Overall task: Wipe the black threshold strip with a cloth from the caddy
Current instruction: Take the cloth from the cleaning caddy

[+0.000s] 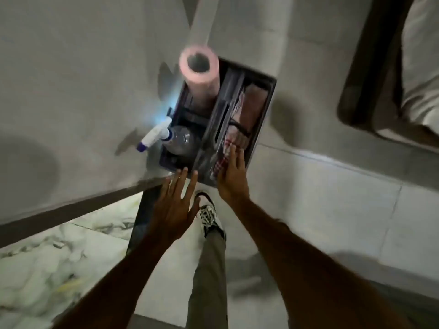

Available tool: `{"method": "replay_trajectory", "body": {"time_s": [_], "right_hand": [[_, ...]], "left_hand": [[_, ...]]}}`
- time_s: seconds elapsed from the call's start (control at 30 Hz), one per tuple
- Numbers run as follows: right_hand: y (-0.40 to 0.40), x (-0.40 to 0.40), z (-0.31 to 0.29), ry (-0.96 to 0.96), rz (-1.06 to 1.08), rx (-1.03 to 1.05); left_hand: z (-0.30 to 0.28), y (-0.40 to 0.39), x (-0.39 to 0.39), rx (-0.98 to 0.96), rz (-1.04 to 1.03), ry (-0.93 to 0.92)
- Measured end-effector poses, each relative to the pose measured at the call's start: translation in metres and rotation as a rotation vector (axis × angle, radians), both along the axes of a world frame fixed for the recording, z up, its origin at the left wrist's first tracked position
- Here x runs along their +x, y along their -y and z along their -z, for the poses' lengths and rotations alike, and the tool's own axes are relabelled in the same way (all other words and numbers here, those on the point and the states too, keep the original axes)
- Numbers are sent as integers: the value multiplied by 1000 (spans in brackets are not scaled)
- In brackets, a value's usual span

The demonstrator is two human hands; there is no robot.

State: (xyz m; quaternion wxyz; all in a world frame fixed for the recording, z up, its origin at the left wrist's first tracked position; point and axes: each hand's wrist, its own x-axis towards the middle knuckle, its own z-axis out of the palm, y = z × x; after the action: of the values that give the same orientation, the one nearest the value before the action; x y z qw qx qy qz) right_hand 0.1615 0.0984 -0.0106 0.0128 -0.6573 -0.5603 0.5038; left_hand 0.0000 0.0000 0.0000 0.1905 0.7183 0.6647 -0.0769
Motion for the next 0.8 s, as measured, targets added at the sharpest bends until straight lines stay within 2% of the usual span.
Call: {"method": "replay_trajectory", "body": {"time_s": [0.13,0.27,0.33,0.5,0.63,0.8], "right_hand": [[-23,-24,63,38,195,-57],[-32,-42,109,149,124,-19],[-35,-42,125,220,106,0],[-29,-38,135,317,49,119],[-33,-39,132,372,22,106],[-45,-41,100,293,207,99]], "left_hand": [[61,-5,-13,-65,5,-10],[104,6,-24,17,20,45],[116,9,-30,60,47,12],[128,14,-30,131,31,38],[133,17,-26,141,-5,51],[127,16,-15,83,-62,87]]}}
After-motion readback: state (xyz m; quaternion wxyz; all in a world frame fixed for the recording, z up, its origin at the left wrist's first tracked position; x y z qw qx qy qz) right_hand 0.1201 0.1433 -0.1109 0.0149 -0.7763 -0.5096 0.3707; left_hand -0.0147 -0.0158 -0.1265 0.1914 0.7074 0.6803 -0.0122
